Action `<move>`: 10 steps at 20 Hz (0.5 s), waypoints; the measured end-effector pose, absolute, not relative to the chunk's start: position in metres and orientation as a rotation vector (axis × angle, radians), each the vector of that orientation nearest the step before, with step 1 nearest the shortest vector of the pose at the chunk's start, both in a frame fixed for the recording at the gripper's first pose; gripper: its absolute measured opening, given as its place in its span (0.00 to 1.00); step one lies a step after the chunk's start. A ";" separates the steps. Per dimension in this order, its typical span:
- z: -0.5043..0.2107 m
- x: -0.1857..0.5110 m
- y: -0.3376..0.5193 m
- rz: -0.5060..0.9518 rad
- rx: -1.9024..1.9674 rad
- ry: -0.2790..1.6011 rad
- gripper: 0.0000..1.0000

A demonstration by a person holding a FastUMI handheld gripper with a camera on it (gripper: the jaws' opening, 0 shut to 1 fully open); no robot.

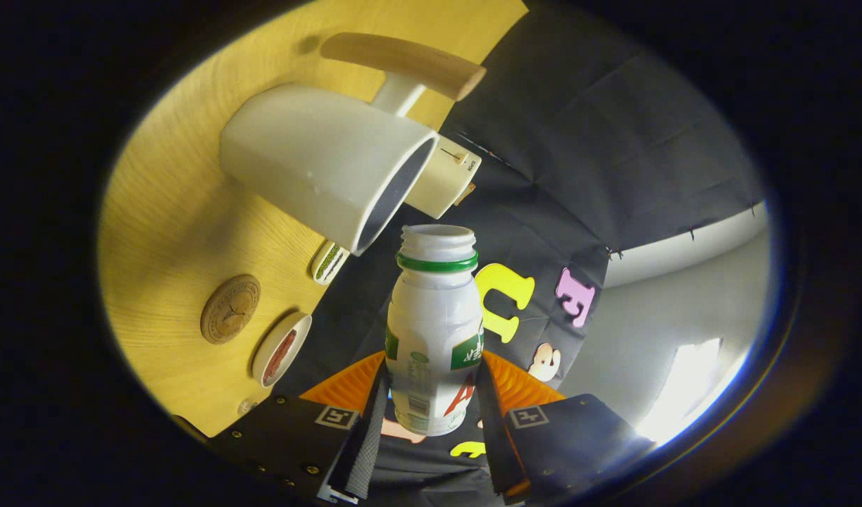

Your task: Take the bottle from table, then pour the juice into the cup, finally place the bottle on the coaster

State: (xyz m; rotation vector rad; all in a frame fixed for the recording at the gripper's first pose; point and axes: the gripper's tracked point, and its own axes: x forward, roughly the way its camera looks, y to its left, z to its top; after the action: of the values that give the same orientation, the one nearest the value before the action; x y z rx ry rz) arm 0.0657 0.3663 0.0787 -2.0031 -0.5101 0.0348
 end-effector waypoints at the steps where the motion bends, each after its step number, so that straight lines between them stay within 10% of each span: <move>1: 0.077 0.066 0.366 0.054 -1.966 -0.492 0.63; 10: 0.057 0.063 0.354 0.226 -1.503 -0.286 0.63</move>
State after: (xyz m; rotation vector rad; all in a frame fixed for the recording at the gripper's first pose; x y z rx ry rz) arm 0.0632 0.3541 0.0565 -1.5030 -0.2859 0.2262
